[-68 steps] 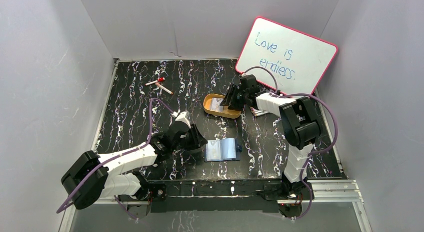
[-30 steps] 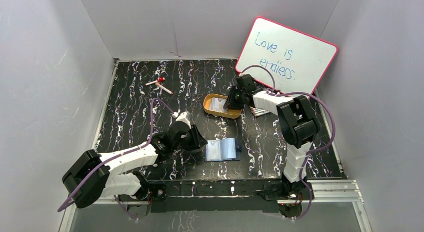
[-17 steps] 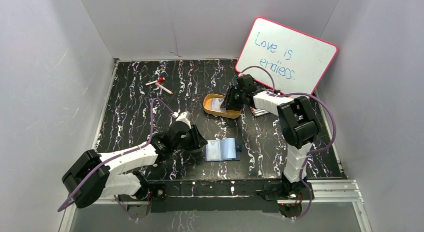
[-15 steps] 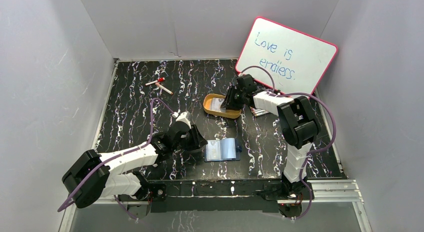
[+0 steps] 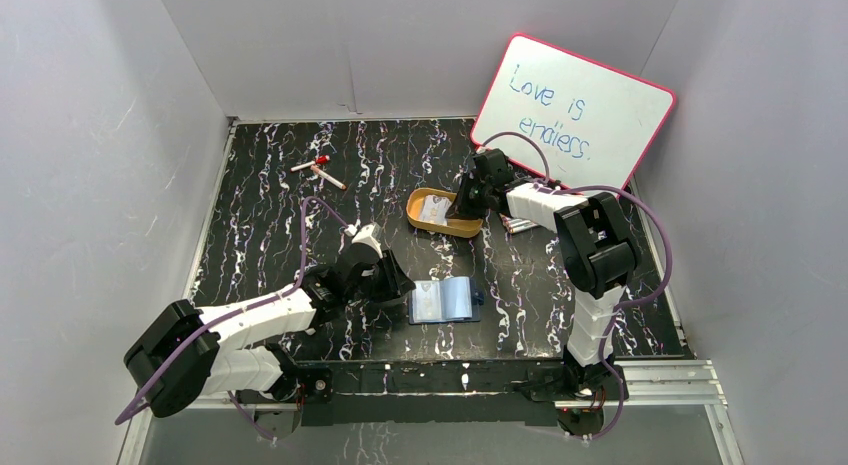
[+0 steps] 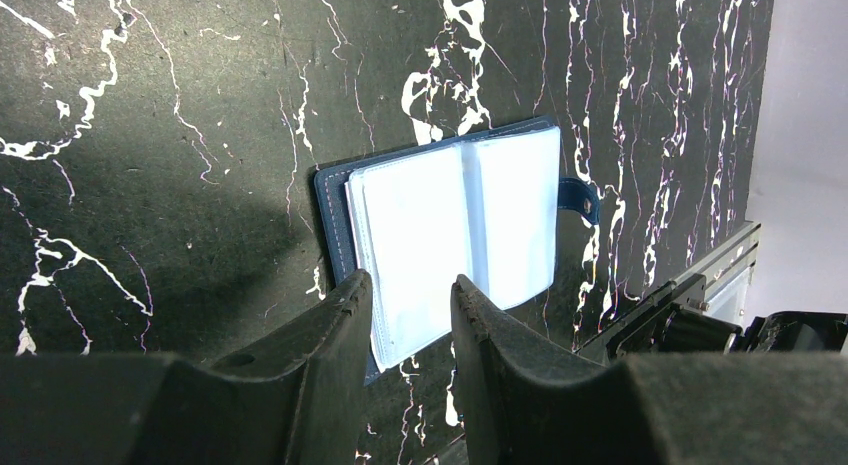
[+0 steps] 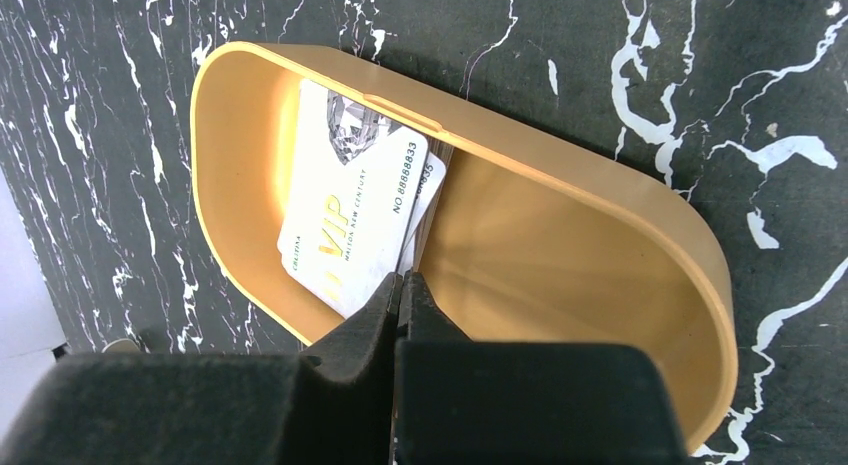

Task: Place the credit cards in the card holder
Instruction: Pick up the credit card from the storage box.

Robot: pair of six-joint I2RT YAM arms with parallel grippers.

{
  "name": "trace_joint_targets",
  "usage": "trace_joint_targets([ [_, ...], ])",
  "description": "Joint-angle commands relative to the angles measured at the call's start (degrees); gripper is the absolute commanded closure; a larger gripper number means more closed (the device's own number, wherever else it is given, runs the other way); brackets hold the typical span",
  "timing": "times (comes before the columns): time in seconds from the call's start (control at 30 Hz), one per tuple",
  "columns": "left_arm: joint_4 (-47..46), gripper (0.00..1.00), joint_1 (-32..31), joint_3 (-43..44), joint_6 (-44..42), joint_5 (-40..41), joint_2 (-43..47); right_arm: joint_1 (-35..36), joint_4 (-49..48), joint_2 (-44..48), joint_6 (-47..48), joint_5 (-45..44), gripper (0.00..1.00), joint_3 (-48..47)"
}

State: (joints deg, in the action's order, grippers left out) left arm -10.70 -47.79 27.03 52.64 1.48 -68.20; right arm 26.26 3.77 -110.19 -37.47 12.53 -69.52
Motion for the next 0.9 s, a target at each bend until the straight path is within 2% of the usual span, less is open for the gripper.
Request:
trace_joint_targets([
  [0.0,-0.64,0.67,-0.02,0.90,-0.09,-0.16,0.26,-0.25,-0.28,2.33,0.60,-0.54,0.96,-1.29],
  [0.03,-0.64,0.67,0.04,0.92,-0.13,-0.16,0.26,-0.28,-0.21,2.46,0.63,-0.70,0.95,-1.18],
  [0.07,-0.70,0.67,0.04,0.92,-0.10,-0.20,0.20,-0.25,-0.18,2.58,0.48,-1.00,0.90,-1.03],
  [0.2,-0.68,0.67,0.02,0.92,-0.01,-0.33,0.01,-0.28,-0.17,2.54,0.21,-1.58,0.57,-0.91],
  [0.3,-0.64,0.67,0.00,0.84,0.01,-0.26,0.07,0.12,0.55,1.69,0.56,-2.21,0.44,-1.96],
  [0.5,-0.66,0.67,0.04,0.75,0.01,-0.07,0.09,0.86,2.94,-0.56,1.79,-3.67,0.38,-5.05],
  [0.87,-0.47,0.67,0.00,0.57,0.07,0.18,0.19,1.88,7.57,-4.53,3.85,-6.37,0.41,-8.42],
])
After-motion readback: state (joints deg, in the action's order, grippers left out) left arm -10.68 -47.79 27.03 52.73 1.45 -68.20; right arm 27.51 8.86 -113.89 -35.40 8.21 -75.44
